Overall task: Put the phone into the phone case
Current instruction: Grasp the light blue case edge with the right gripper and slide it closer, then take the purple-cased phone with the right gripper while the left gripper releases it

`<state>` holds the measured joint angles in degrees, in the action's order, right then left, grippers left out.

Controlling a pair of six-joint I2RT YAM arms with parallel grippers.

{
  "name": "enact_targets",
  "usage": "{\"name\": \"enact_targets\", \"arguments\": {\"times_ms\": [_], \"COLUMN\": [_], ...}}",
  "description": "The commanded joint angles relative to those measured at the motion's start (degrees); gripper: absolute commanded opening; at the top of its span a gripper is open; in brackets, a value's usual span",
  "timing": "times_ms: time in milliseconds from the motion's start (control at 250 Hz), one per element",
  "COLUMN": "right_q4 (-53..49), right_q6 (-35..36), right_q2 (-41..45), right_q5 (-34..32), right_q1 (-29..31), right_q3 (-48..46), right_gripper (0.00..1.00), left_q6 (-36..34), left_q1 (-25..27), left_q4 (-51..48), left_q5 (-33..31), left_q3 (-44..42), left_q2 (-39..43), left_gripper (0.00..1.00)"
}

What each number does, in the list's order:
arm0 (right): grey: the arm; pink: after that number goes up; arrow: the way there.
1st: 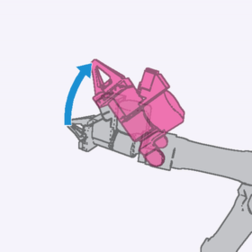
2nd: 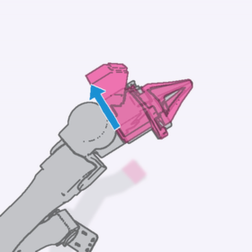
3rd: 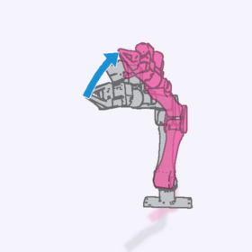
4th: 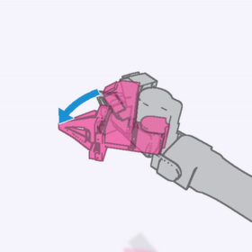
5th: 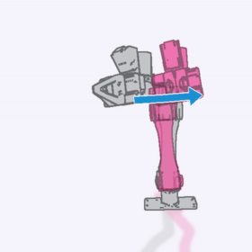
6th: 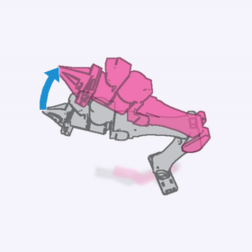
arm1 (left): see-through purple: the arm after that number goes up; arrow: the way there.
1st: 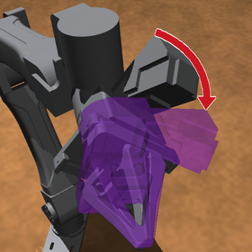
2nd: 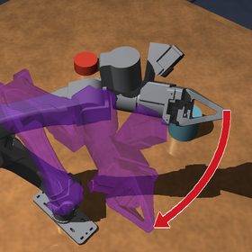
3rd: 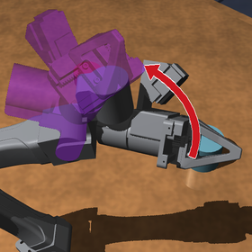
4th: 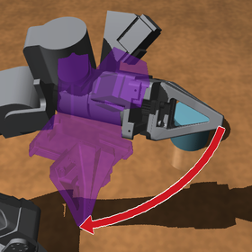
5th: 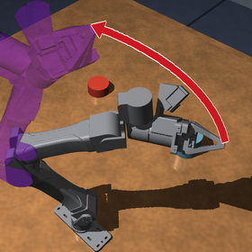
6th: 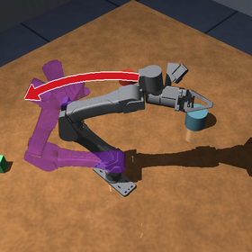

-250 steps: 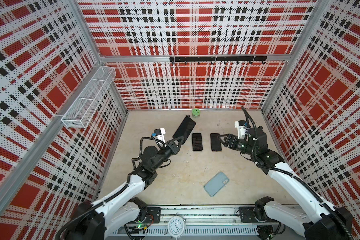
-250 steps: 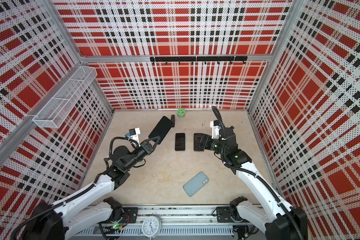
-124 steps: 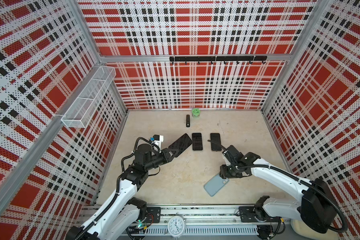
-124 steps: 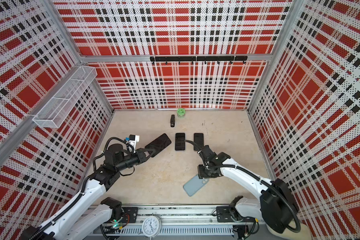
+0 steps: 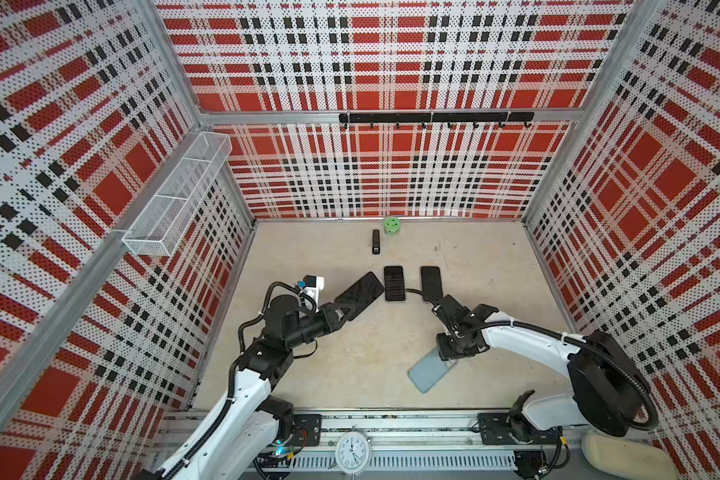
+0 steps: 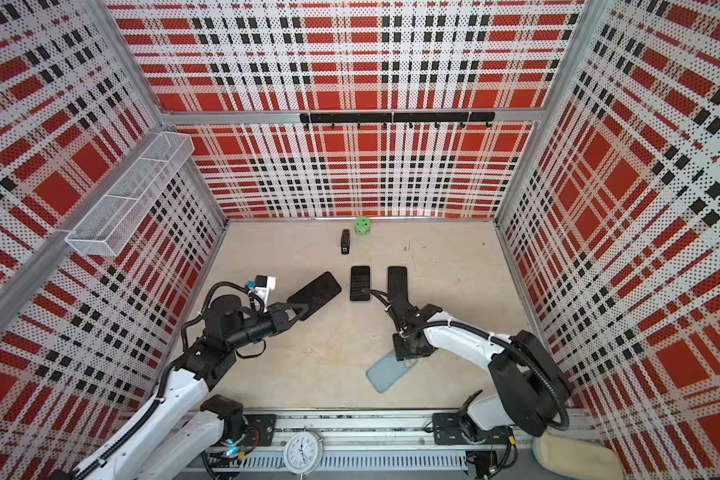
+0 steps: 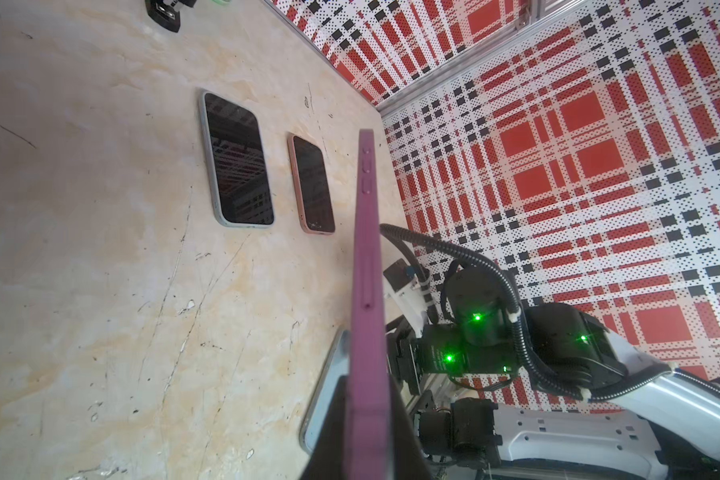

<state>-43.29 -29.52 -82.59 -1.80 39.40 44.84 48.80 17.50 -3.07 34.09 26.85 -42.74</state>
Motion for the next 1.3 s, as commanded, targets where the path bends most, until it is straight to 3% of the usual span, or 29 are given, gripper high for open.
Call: {"name": "enact_targets", "arguments": {"times_ms": [0, 304, 448, 892, 1137, 1297], "right_q4": [2.6, 6.13, 6.04, 6.9, 7.6, 5.86], "right_q6": [1.75, 2.99, 2.67, -3.24, -2.3, -1.02], "right_q2": [-2.37, -8.04, -8.38, -9.93, -15.51, -15.86], "right_q5": [-0.66, 2.75, 4.08, 4.82, 5.81, 4.68], "right_q1": [-0.9, -0.95, -1.02, -1.0, -1.0, -1.15], "right_q3": [1.46, 2.18, 2.62, 9.49, 14.51, 16.1], "right_gripper": [0.49, 0.32, 0.18, 0.0, 0.02, 0.23], "left_q6": [1.19, 2.01, 2.1, 3.75, 3.32, 2.74], "left_q1": [-1.63, -2.97, -3.6, -4.05, -3.65, -3.52], "left_q4": [4.54, 5.18, 5.62, 10.7, 10.78, 10.72], "left_q5": [-0.33, -0.7, -0.18, 0.93, 4.37, 7.05], "left_q3": [-1.04, -2.04, -2.19, -2.17, -1.29, -0.57], "left_q2": [0.98, 2.21, 2.31, 1.0, -0.14, -1.63], "left_gripper": [0.0, 0.0, 0.0, 0.0, 0.0, 0.0]}}
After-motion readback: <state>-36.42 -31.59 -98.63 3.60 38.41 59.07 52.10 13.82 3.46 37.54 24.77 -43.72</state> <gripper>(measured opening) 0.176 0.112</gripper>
